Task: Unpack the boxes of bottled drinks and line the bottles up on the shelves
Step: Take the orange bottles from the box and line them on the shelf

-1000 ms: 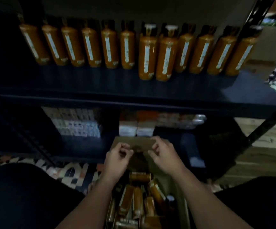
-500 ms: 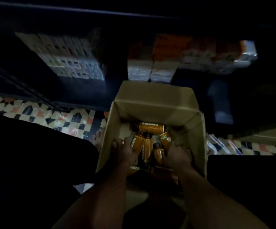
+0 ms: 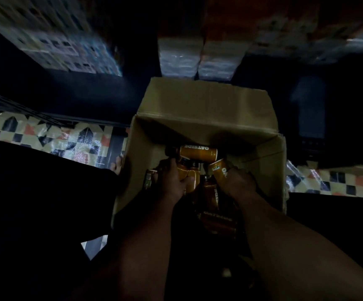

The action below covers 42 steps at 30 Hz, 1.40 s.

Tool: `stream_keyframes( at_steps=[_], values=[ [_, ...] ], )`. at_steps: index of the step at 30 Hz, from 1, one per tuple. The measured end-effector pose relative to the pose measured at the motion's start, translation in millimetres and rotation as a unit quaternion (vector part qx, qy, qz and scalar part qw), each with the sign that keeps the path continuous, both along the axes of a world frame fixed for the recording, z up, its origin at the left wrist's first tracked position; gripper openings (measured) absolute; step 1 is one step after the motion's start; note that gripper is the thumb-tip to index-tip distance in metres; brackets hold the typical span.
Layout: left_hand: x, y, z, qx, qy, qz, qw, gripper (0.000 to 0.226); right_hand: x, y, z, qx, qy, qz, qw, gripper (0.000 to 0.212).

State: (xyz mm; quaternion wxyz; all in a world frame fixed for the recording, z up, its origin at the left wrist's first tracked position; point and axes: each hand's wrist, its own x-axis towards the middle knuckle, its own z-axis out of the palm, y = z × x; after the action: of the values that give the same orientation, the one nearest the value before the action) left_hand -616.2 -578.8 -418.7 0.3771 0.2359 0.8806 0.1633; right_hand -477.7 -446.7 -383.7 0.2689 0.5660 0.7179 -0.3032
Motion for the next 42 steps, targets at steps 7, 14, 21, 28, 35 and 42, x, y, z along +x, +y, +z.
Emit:
stream_keyframes(
  at_steps=[7, 14, 21, 28, 35, 42],
  values=[
    [3, 3, 27, 0.065, -0.022, 0.104, 0.992, 0.075, 4, 2, 26, -0.024, -0.007, 0.003, 1.000, 0.067],
    [-7, 6, 101, 0.215, -0.071, 0.174, 0.958, 0.074, 6, -6, 84, 0.078, 0.054, 0.013, 0.995, 0.046],
    [-33, 15, 199, 0.319, -0.081, 0.067, 0.942, 0.051, 2, -12, 139, 0.167, 0.240, -0.085, 0.953, 0.068],
    [-59, 26, 320, 0.367, -0.027, -0.119, 0.922, 0.063, 5, -11, 223, 0.249, 0.415, -0.077, 0.872, 0.059],
    [-62, 17, 418, 0.447, -0.019, -0.210, 0.869, 0.076, 3, -10, 314, 0.383, 0.574, -0.050, 0.722, 0.058],
    [-58, 25, 493, 0.567, 0.009, -0.128, 0.814, 0.083, -13, -2, 406, 0.469, 0.683, -0.061, 0.556, 0.061]
  ],
)
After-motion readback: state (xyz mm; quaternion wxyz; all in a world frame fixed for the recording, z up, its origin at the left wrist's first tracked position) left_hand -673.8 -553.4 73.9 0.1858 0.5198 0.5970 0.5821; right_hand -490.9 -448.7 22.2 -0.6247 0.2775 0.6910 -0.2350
